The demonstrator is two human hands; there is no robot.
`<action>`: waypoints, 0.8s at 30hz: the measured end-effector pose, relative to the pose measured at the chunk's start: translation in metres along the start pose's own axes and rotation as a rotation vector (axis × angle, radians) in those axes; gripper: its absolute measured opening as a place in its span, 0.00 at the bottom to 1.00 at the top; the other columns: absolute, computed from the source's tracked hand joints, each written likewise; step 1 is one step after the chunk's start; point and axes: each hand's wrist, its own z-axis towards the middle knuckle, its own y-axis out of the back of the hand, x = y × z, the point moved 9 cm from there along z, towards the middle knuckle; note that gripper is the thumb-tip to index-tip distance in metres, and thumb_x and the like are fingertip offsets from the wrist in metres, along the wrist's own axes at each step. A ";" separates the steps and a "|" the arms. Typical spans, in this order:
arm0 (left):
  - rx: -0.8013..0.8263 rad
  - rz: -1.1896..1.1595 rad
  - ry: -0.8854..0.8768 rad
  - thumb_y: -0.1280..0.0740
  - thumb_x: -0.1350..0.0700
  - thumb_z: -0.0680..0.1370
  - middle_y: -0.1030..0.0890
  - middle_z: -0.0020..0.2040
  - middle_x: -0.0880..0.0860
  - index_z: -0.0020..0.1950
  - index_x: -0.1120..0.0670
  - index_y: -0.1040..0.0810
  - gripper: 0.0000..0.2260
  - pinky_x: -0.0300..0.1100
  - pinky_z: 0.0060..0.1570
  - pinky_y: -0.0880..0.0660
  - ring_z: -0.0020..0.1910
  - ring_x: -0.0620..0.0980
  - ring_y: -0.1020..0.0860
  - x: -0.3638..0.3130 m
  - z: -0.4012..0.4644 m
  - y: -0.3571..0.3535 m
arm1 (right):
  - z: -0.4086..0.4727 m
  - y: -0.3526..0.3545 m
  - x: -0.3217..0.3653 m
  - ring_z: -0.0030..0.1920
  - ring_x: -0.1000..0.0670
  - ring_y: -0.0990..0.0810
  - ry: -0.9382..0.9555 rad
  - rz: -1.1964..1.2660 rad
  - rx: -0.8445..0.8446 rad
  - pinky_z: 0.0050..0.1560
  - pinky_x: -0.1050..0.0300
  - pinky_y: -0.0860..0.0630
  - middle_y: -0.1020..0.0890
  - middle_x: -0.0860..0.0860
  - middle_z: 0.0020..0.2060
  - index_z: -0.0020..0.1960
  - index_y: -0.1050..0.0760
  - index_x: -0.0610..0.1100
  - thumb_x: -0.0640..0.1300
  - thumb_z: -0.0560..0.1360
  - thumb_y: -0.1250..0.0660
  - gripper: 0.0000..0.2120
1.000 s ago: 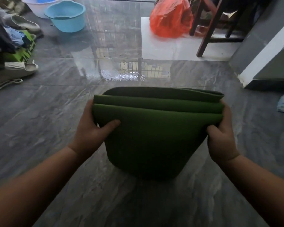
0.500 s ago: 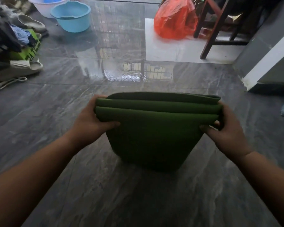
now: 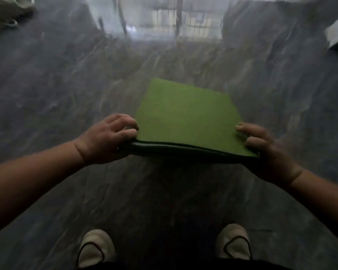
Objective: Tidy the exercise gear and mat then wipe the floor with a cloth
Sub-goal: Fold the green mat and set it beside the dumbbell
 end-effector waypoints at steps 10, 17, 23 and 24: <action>0.336 0.102 0.011 0.26 0.62 0.70 0.29 0.61 0.60 0.61 0.57 0.30 0.22 0.59 0.62 0.27 0.58 0.64 0.26 -0.041 -0.083 -0.144 | -0.116 -0.118 -0.012 0.70 0.35 0.31 -0.055 -0.236 0.440 0.74 0.41 0.37 0.30 0.38 0.70 0.58 0.30 0.39 0.37 0.75 0.43 0.13; 0.238 -0.218 0.639 0.38 0.64 0.67 0.31 0.65 0.61 0.64 0.60 0.30 0.25 0.58 0.70 0.34 0.66 0.61 0.33 -0.017 -0.085 -0.140 | -0.104 -0.100 -0.027 0.69 0.46 0.31 -0.658 0.129 0.068 0.70 0.51 0.33 0.28 0.44 0.67 0.61 0.28 0.42 0.40 0.72 0.41 0.18; -0.036 -0.904 1.566 0.31 0.47 0.77 0.31 0.71 0.53 0.77 0.53 0.45 0.34 0.51 0.69 0.31 0.67 0.53 0.28 0.017 -0.101 -0.175 | -0.114 -0.140 -0.058 0.68 0.51 0.31 -1.309 0.539 -0.025 0.69 0.51 0.32 0.33 0.52 0.71 0.80 0.50 0.49 0.45 0.80 0.35 0.34; -0.035 -0.930 1.559 0.30 0.48 0.78 0.29 0.70 0.53 0.78 0.54 0.45 0.34 0.49 0.68 0.30 0.66 0.52 0.27 0.014 -0.098 -0.179 | -0.114 -0.144 -0.060 0.69 0.48 0.31 -1.307 0.458 0.039 0.71 0.48 0.33 0.32 0.50 0.72 0.80 0.51 0.50 0.46 0.80 0.34 0.35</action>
